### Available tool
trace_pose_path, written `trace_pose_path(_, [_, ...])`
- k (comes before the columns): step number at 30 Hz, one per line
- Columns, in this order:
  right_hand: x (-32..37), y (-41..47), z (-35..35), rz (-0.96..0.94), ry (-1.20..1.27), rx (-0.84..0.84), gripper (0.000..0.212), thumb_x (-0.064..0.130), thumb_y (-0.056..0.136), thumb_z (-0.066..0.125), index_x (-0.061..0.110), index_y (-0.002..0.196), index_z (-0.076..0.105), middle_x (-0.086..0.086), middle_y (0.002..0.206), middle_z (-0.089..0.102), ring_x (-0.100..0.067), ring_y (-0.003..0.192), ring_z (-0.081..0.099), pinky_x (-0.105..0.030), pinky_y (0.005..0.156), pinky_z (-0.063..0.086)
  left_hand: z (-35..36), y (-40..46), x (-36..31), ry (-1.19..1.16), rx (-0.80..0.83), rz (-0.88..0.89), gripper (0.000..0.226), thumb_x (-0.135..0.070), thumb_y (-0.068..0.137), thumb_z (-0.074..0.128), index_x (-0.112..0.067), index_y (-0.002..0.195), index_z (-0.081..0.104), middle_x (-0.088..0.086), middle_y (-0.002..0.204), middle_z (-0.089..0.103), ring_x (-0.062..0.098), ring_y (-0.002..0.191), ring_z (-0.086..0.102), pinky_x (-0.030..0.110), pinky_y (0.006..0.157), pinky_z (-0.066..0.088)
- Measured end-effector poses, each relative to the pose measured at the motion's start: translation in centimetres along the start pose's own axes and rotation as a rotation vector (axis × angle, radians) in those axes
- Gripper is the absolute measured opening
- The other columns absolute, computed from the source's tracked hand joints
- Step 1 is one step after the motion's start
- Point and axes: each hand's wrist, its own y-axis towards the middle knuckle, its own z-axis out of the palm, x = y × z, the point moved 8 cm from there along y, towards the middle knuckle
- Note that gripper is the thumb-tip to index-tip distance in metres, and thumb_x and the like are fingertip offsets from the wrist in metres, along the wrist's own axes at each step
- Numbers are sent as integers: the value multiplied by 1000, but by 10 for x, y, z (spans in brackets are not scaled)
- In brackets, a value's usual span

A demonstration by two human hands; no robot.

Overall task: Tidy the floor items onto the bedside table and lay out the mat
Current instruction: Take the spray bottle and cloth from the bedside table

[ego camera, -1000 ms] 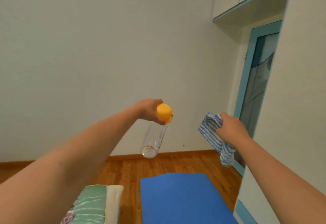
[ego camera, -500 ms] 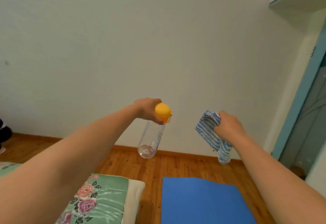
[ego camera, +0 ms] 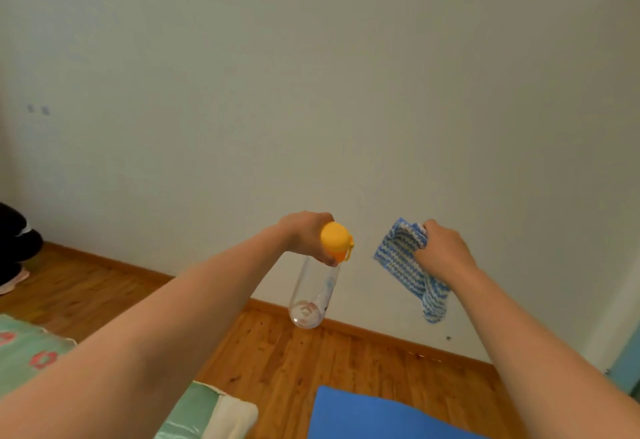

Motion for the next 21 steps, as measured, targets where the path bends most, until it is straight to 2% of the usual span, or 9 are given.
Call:
trace_pose_path(3, [-5, 38, 11, -26, 4, 2, 25, 9, 84, 53, 0, 107, 50, -27, 112, 60, -40, 102, 59, -34, 72, 41, 2, 32, 3, -43, -20, -37, 70, -42, 67, 79, -20, 125, 48, 4, 124, 59, 26, 114, 55, 38, 92, 48])
trace_pose_path(12, [-9, 112, 74, -58, 110, 110, 18, 10, 84, 54, 4, 101, 49, -24, 110, 58, -36, 97, 58, -29, 67, 34, 14, 103, 41, -38, -52, -147, 72, -44, 67, 79, -19, 126, 47, 5, 125, 58, 27, 114, 54, 40, 94, 48])
trace_pose_path(16, [-11, 152, 102, -64, 115, 136, 12, 10, 85, 54, 8, 90, 43, -23, 106, 59, -32, 84, 54, -30, 65, 34, 31, 141, 64, -53, -31, -167, 73, -45, 68, 78, -19, 127, 46, 5, 126, 57, 26, 114, 54, 41, 94, 48])
trace_pose_path(21, [5, 241, 151, -66, 123, 132, 14, 11, 86, 53, 8, 89, 40, -18, 92, 52, -27, 76, 46, -29, 63, 33, 41, 226, 119, -50, -24, -198, 73, -47, 67, 77, -20, 127, 46, 4, 126, 57, 26, 113, 54, 41, 93, 48])
